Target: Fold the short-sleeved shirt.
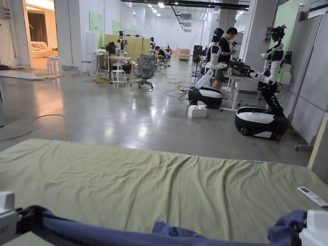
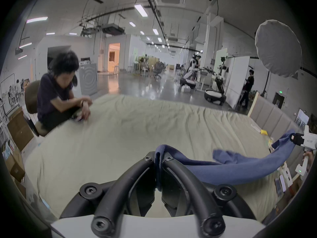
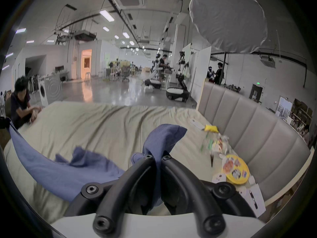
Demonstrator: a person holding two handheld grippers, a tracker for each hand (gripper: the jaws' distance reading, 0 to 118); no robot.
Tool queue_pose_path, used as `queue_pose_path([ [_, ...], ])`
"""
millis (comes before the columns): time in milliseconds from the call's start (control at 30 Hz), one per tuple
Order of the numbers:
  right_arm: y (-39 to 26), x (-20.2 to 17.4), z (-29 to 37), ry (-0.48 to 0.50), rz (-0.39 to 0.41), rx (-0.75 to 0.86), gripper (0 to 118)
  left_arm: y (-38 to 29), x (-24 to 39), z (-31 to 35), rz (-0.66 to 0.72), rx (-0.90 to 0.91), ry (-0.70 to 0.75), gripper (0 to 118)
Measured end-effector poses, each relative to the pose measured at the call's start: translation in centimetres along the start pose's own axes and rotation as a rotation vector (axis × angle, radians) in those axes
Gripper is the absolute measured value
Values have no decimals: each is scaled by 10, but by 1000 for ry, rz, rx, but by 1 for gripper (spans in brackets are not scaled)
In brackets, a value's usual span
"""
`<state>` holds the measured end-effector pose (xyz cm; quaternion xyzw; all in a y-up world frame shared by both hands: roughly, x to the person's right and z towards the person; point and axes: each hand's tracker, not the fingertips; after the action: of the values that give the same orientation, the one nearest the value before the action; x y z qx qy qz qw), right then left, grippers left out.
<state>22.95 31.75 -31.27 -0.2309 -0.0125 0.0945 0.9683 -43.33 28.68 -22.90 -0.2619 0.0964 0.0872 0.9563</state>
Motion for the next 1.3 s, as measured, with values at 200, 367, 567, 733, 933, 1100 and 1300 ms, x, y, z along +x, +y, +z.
queue_pose_path([
  [200,-85,-3,20,0,22,-143,3,-87,-9,26,90,-141,8,6],
  [367,-139,-10,16,7,7,-256,3,-135,-4,30,83,-233,28,6],
  [567,-171,-19,10,-11,16,-317,16,-164,-6,22,43,-322,63,18],
  [733,-157,-28,26,-41,30,-243,69,-158,-10,24,-40,-275,117,42],
  [933,-104,-47,47,23,-51,-12,79,-117,3,24,-49,-82,56,58],
  [1100,-61,-81,62,67,-56,181,78,-63,64,39,-62,92,-10,57],
  [1300,-29,-123,78,79,-44,364,24,-43,135,72,-94,290,-80,20],
])
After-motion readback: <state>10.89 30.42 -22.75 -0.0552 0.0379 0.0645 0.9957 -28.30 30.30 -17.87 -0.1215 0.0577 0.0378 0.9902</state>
